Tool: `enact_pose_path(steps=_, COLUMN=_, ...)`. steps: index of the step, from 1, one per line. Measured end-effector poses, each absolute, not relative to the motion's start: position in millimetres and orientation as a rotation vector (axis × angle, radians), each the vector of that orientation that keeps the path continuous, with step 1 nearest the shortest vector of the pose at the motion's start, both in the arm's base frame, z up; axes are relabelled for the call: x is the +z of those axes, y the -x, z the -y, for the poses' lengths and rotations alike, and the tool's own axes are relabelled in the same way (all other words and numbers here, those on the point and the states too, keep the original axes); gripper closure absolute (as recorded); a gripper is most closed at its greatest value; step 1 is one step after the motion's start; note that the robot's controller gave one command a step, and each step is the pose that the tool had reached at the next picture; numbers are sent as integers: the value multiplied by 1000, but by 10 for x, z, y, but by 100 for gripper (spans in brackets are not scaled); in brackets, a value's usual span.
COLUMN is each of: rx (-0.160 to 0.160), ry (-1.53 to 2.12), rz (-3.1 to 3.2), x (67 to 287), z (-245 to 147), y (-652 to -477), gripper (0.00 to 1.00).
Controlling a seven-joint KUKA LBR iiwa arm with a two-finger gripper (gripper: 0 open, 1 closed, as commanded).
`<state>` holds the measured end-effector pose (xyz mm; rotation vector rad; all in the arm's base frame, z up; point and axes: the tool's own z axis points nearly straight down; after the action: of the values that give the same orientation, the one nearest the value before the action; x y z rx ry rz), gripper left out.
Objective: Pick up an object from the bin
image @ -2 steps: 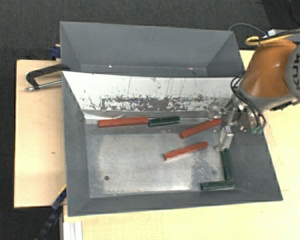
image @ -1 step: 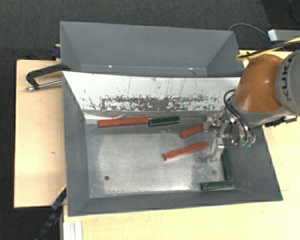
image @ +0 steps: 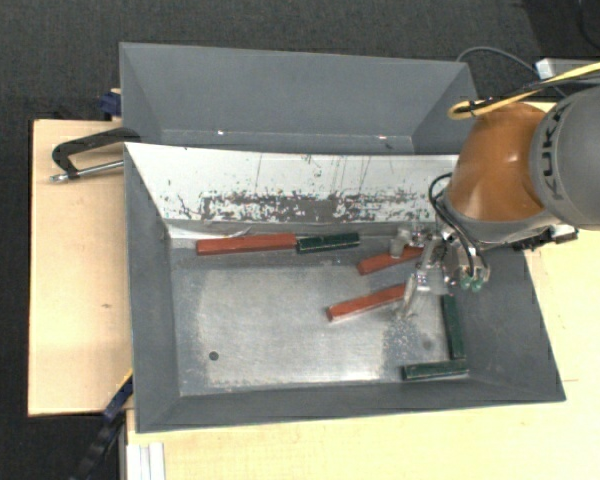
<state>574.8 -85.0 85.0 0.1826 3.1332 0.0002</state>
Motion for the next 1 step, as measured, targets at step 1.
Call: enact_pose_path(steps=1, rx=0, ry=-227, rz=-3122, x=736, z=847, y=-5555, gripper=100)
